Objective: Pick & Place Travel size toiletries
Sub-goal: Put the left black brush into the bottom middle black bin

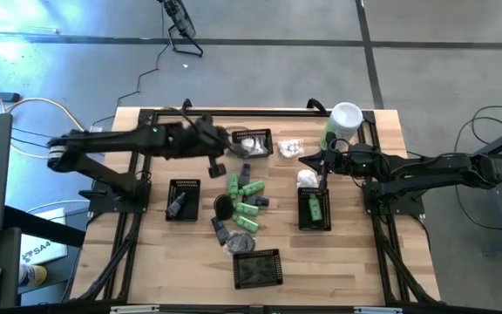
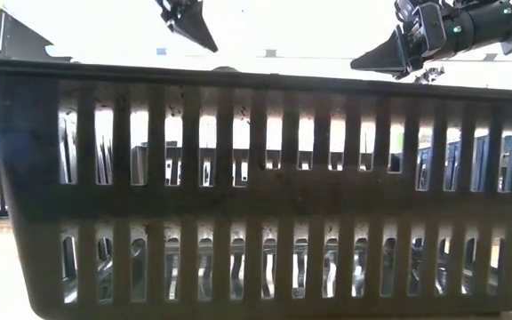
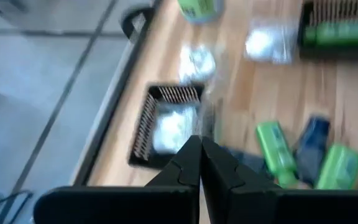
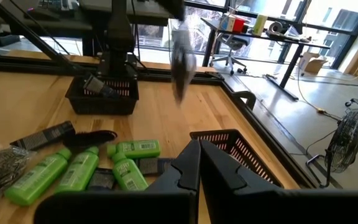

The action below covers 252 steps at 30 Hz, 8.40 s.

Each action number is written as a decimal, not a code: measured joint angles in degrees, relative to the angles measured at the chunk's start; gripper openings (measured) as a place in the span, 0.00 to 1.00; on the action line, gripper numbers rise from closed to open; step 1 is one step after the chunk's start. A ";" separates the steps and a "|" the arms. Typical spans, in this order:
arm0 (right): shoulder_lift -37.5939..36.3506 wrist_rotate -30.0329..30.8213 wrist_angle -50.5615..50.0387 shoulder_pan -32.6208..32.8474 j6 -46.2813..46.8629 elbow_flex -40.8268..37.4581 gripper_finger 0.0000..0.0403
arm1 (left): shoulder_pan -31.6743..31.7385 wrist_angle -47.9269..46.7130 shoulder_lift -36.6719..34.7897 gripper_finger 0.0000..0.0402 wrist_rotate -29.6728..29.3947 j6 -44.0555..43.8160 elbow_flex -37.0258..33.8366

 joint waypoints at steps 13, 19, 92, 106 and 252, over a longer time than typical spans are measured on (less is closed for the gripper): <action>0.00 0.01 0.60 0.00 0.01 0.00 0.01 | 8.00 5.74 -4.55 0.00 13.48 3.39 0.02; 0.00 -1.47 3.76 -0.01 0.50 0.00 0.01 | 10.82 9.92 -4.27 0.00 22.54 2.33 0.02; 48.70 -4.48 40.91 -1.91 6.16 21.62 0.06 | 10.65 11.55 -3.94 0.00 22.88 2.96 0.04; 48.28 -4.42 40.76 -1.76 8.33 21.57 0.06 | 10.65 12.52 -3.94 0.00 21.24 3.01 0.04; 52.11 -4.93 -23.62 38.20 46.28 43.95 0.26 | 10.65 26.92 -34.74 0.08 21.90 -7.75 -34.82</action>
